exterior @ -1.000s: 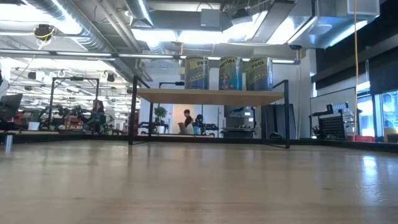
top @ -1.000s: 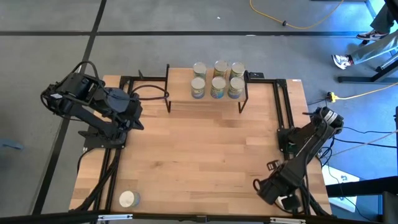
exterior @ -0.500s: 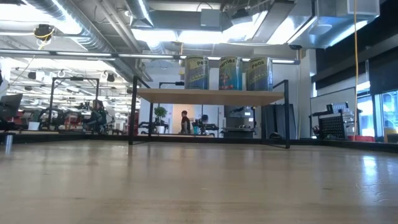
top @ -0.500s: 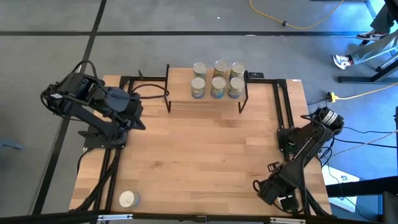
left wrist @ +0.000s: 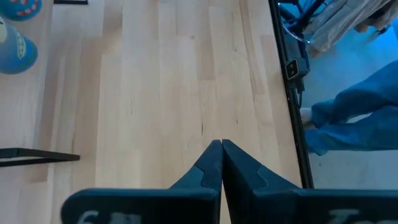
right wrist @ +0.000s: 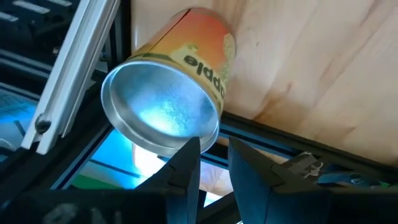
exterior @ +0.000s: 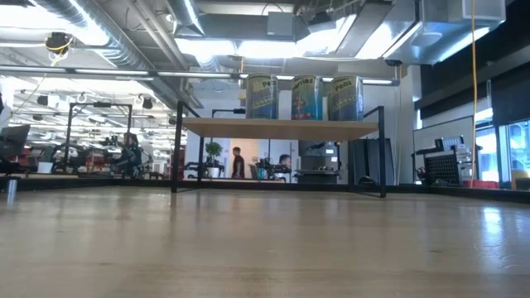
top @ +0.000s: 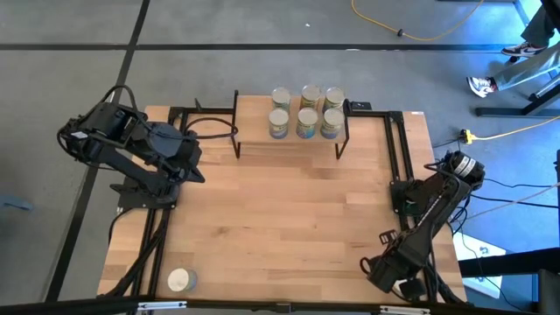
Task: Pick and place cans onto a shelf
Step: Put the canned pineapple on the shelf
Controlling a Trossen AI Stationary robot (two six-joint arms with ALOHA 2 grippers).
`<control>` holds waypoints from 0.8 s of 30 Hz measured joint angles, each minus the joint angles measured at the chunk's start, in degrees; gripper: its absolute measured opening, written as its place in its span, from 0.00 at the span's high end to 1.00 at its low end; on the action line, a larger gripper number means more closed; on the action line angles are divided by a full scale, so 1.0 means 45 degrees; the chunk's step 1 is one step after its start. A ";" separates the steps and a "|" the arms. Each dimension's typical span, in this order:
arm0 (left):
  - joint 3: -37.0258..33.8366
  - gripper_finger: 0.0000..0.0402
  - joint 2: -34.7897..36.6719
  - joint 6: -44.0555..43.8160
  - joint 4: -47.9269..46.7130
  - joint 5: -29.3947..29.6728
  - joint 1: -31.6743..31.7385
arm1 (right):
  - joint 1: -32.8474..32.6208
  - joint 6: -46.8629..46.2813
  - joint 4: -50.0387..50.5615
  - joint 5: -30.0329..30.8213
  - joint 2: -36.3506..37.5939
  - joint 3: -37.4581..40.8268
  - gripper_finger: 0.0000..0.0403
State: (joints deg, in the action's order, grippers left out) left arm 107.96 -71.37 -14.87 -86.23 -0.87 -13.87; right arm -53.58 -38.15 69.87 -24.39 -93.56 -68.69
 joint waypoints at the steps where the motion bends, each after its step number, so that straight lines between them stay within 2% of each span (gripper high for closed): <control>1: 0.0000 1.00 0.0000 0.0000 0.0005 -0.0002 0.0000 | 0.0000 -0.0110 0.0000 0.0099 0.0000 0.0001 0.79; 10: 0.0000 1.00 -0.0005 -0.0024 0.0065 -0.0002 0.0000 | -0.0034 -0.0185 -0.1144 0.0165 0.0000 0.0457 0.79; 17: 0.0000 1.00 -0.0005 -0.0053 0.0154 -0.0017 0.0005 | -0.0034 -0.0829 -0.1640 -0.0403 0.0078 0.1263 0.80; 24: 0.0000 1.00 -0.0005 -0.0049 0.0272 -0.0012 0.0005 | -0.0034 -0.1259 -0.1497 -0.0483 0.0044 0.1130 0.97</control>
State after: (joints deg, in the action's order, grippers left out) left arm 107.96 -71.40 -15.09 -85.01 -0.93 -13.85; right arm -53.74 -43.81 63.13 -26.56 -93.36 -63.60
